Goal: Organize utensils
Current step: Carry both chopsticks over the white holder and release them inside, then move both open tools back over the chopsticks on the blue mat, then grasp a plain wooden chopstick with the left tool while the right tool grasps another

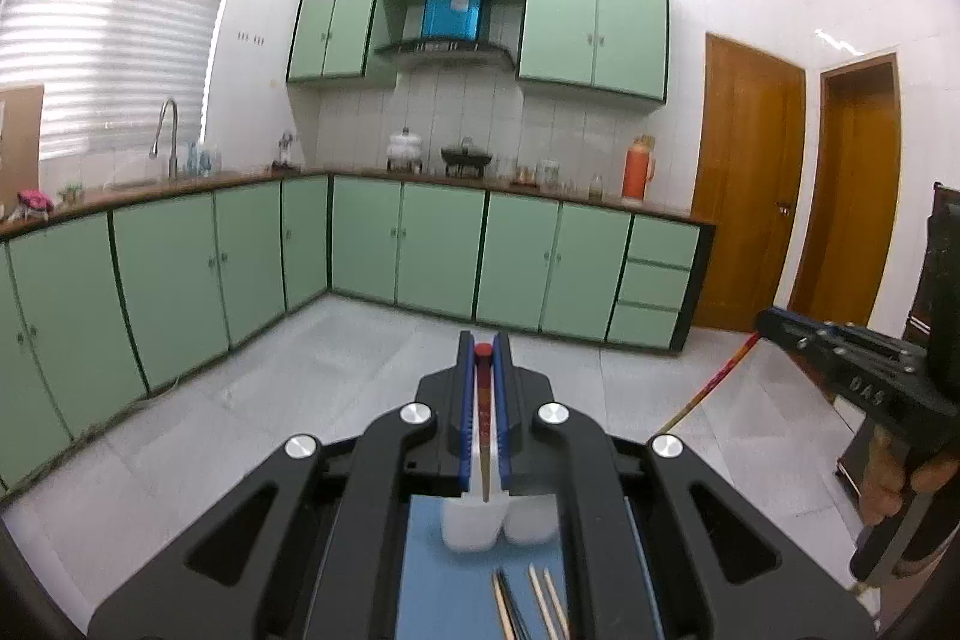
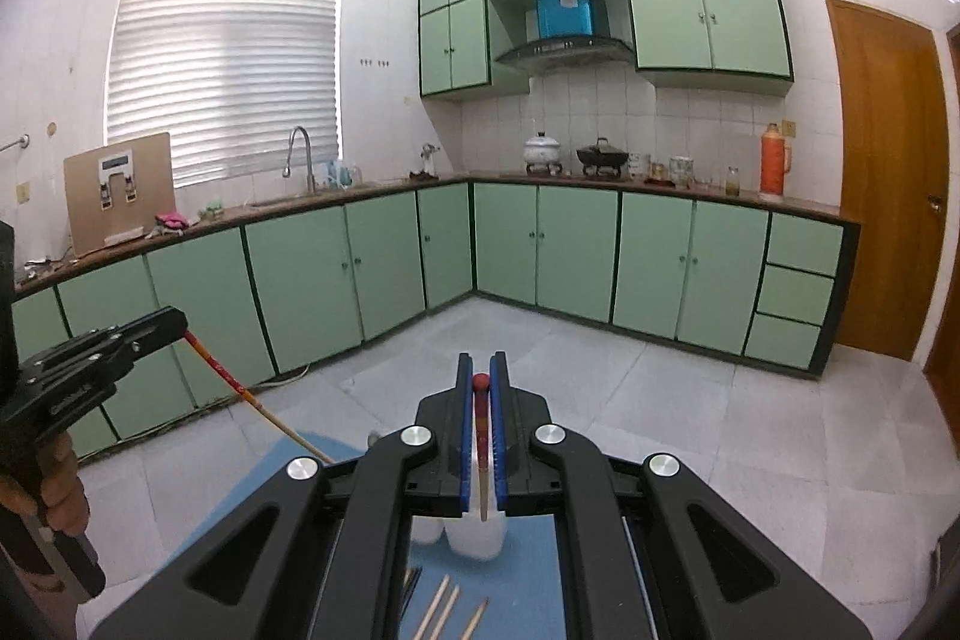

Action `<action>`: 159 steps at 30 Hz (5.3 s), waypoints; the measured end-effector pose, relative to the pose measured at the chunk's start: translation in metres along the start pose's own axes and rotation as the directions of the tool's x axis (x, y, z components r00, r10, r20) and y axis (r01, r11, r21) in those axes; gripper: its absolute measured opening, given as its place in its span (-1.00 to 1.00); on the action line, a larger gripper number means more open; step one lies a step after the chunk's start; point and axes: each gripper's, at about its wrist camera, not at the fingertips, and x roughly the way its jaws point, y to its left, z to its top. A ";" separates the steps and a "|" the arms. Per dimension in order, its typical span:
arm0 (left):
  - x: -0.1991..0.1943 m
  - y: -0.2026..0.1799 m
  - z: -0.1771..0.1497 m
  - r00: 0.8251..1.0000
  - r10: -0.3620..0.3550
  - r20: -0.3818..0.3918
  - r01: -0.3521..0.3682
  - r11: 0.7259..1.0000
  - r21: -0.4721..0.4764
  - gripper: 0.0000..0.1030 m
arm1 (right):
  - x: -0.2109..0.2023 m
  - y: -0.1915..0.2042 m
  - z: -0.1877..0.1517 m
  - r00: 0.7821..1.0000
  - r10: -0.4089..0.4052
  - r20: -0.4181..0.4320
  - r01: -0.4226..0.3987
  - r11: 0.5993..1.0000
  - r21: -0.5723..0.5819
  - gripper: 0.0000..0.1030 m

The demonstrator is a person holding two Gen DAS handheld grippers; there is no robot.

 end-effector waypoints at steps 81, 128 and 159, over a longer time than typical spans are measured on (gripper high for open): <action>-0.048 0.005 -0.272 0.845 0.068 -0.531 -0.037 0.997 0.070 0.65 | -0.043 0.063 -0.307 0.909 -0.072 -0.411 0.137 0.982 0.130 0.14; -0.023 -0.031 -0.311 0.781 0.042 -0.623 -0.014 0.999 0.050 0.32 | -0.029 0.072 -0.334 0.887 -0.102 -0.450 0.167 0.980 0.108 -0.87; -0.048 -0.034 -0.266 0.882 0.059 -0.468 -0.029 0.997 0.071 -1.00 | -0.050 0.054 -0.297 0.918 -0.152 -0.366 0.190 0.979 0.070 -0.87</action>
